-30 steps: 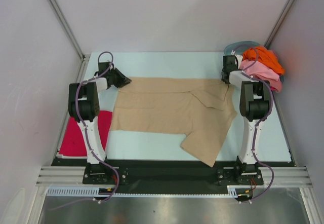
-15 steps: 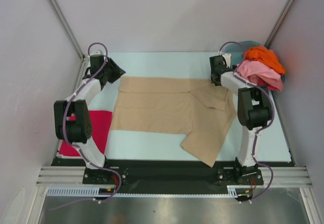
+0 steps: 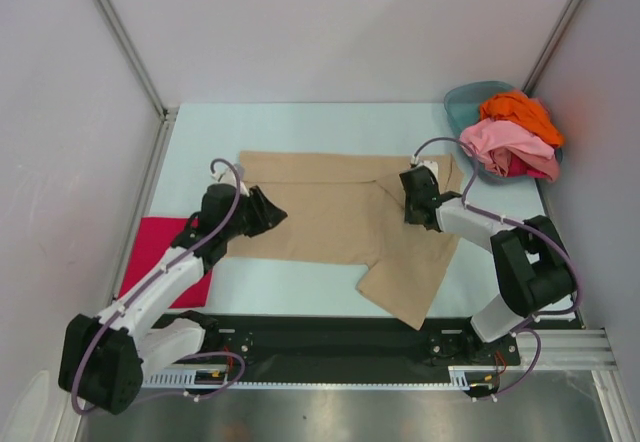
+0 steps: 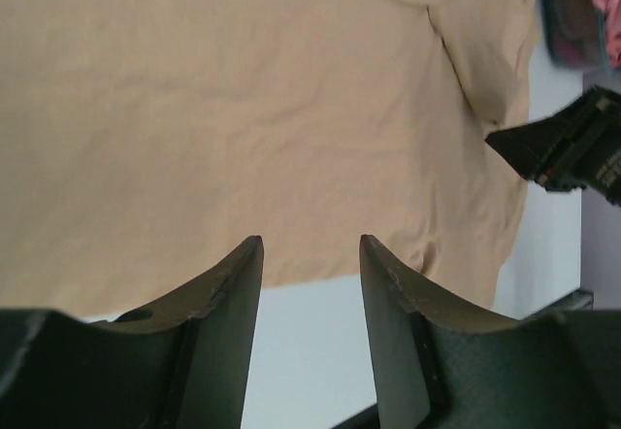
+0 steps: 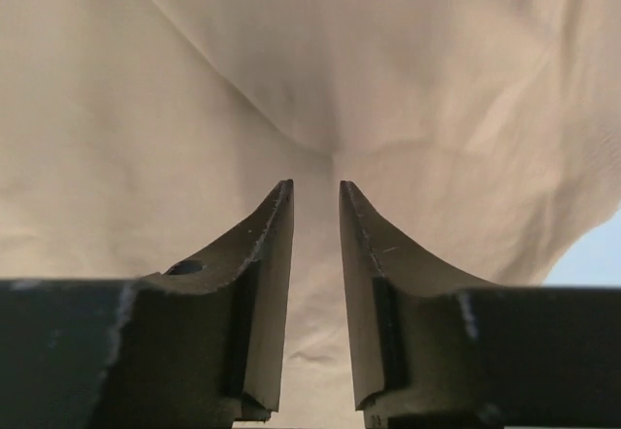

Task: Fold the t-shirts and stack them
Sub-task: Fold the tshirt

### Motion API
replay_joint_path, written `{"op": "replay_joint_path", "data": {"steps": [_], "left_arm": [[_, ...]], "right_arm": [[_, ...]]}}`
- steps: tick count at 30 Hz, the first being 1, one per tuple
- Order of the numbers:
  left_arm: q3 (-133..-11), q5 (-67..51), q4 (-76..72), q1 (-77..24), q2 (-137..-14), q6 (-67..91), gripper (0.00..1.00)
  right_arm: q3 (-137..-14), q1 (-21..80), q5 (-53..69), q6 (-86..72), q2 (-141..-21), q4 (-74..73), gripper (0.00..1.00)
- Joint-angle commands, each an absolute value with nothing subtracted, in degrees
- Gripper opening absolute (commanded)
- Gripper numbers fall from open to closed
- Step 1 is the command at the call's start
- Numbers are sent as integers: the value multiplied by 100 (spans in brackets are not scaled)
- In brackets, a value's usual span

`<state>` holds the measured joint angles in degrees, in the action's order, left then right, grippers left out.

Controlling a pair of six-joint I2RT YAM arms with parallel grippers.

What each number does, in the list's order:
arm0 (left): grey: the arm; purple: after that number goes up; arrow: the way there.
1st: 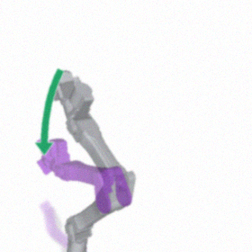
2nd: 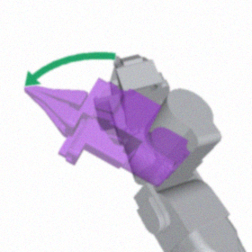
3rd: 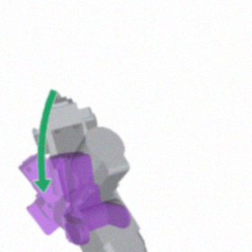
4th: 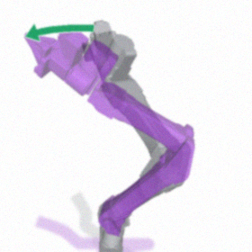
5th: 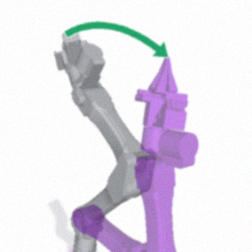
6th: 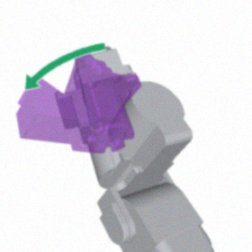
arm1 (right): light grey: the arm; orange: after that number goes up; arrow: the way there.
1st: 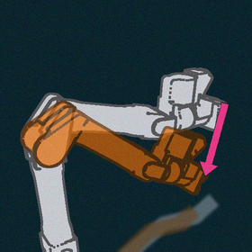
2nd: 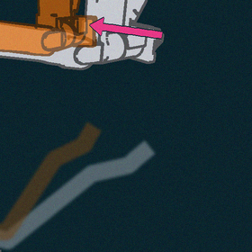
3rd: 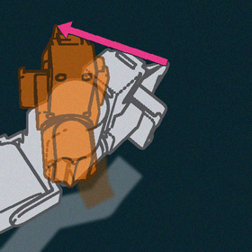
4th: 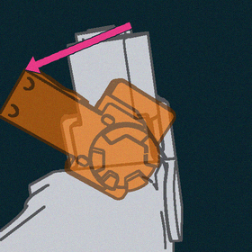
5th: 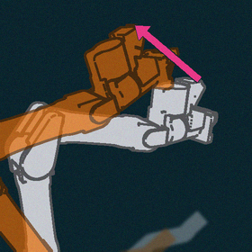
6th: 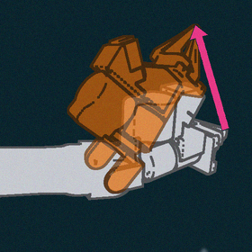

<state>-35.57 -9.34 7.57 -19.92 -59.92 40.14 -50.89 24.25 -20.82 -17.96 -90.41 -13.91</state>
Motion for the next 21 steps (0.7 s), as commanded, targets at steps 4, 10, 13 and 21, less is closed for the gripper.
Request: {"op": "replay_joint_path", "data": {"steps": [4,10,13,21], "left_arm": [[-2928,-756,677,-2548,-5177,4342,50],[-2927,-686,694,-2566,-5291,4237,50],[-3076,-677,686,-2575,-5501,4131,50],[-3550,-685,686,-2593,-5941,3964,50]], "right_arm": [[-4816,2408,-2073,-2180,-8990,-406,29],[-5053,2259,-2355,-2118,-9448,-54,31],[-5429,1865,-2172,-2109,-9764,237,32],[-7161,871,-1505,-1925,-10739,106,39]]}}
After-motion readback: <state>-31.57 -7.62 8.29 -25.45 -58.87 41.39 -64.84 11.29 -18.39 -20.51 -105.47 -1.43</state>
